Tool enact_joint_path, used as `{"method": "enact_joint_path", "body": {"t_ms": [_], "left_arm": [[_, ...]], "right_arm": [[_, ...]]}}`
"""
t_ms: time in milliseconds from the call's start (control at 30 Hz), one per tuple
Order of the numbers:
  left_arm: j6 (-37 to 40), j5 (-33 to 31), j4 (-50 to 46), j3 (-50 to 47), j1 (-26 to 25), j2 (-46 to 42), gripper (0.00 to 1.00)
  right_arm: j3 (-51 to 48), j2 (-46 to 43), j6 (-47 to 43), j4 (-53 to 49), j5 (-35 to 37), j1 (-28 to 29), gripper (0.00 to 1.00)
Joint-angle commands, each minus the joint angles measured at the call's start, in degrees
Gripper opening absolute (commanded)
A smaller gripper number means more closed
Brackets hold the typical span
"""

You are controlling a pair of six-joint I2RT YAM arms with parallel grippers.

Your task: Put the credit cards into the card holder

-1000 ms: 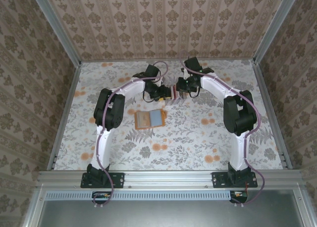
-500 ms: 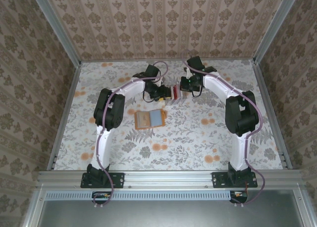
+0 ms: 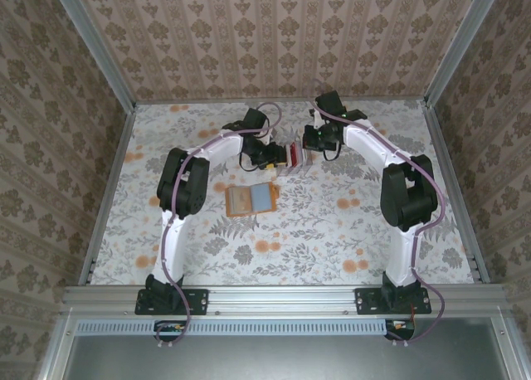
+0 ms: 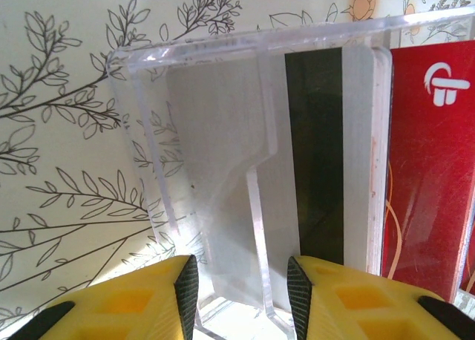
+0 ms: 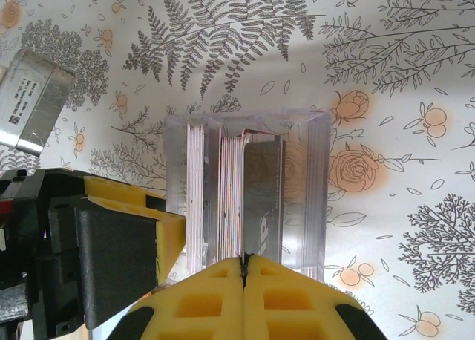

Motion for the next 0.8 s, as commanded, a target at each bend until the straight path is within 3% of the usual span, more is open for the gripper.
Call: {"method": "enact_joint_path", "body": {"t_ms": [0,500,767], "left_arm": [[-0.61,0.62,-0.35,1.30,-1.12,1.18,0.41],[-0.73,0.56,-0.68,2.00,-1.49,1.27,0.41],[-0.52,0.29,-0.93,1.26,-1.56,0.94,0.42]], "right_arm": [[0.00,-1.45,-2.01,-2.48,0.38,0.06,0.06],[1.26,-1.16,-7.68,-7.81,8.15,0.10,0.00],[-3.58,-3.45,-1.95,0.98,-7.53,-3.06,0.00]]}}
